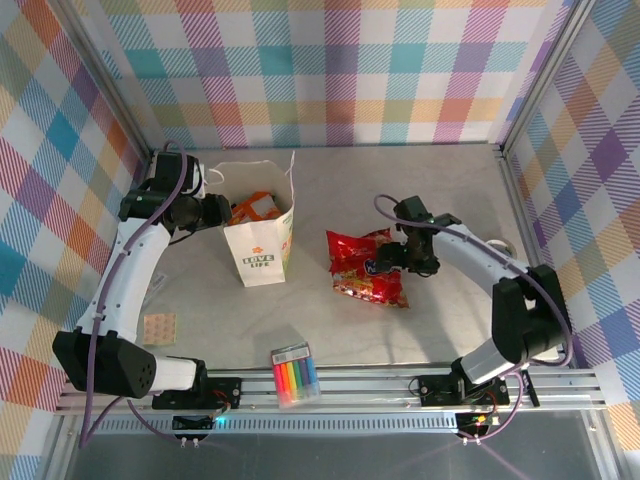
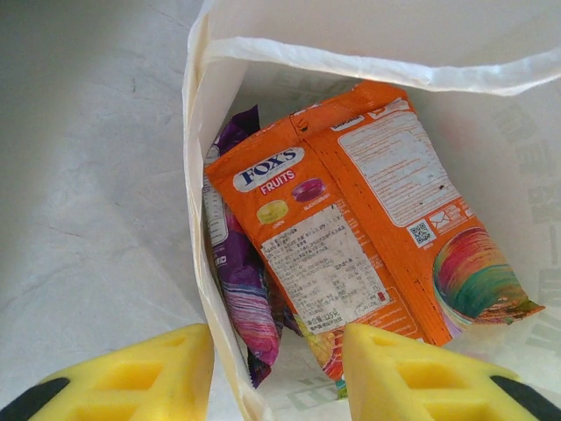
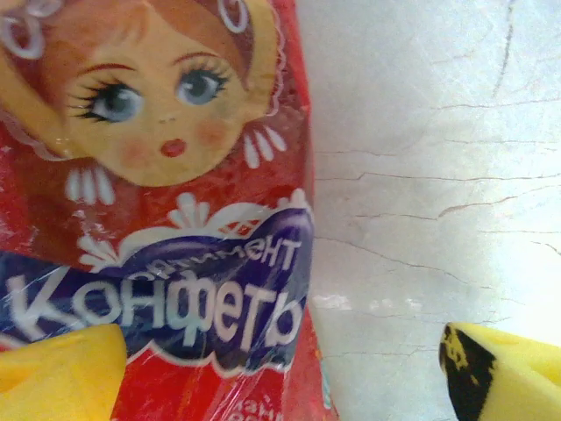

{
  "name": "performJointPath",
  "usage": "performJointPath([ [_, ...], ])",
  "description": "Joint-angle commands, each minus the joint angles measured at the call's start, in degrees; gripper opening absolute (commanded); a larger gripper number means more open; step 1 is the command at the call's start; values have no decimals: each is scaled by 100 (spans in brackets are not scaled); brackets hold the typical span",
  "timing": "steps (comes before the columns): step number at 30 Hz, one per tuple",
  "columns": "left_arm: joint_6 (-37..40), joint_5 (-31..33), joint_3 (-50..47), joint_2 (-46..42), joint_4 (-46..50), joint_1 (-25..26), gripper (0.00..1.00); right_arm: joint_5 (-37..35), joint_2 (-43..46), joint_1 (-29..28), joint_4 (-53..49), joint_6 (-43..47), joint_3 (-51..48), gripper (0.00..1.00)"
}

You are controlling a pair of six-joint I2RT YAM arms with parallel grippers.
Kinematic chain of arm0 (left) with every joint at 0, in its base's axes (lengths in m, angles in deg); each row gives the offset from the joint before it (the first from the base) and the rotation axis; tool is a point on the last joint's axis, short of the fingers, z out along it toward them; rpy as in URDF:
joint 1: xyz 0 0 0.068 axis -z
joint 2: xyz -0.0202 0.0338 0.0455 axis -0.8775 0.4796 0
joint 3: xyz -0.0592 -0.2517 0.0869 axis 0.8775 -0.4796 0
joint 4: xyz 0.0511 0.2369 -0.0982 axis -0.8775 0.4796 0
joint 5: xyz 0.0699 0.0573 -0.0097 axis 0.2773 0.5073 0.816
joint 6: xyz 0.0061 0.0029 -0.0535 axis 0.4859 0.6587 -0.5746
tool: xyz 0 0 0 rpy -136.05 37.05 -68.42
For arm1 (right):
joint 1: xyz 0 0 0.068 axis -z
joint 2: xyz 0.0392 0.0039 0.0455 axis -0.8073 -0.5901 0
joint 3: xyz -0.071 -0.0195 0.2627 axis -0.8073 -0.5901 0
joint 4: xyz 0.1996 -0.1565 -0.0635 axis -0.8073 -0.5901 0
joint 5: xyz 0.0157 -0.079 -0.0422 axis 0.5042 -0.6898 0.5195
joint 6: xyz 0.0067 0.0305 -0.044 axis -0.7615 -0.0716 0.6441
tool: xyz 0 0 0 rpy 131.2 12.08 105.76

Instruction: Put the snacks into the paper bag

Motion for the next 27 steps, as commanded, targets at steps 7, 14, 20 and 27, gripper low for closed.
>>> performJointPath([
  [7, -38, -113, 190, 24, 92, 2, 43, 1376, -104, 118, 1322, 88, -768, 98],
  [14, -72, -104, 203, -20, 146, 39, 43, 1727, -496, 359, 1778, 236, -930, 99],
  [20, -132, -81, 255, -13, 199, 91, 43, 2445, -1123, 521, 2121, 240, -891, 99],
  [27, -183, -8, 333, 28, 225, 155, 43, 2500, -1315, 516, 2045, 294, -850, 98],
])
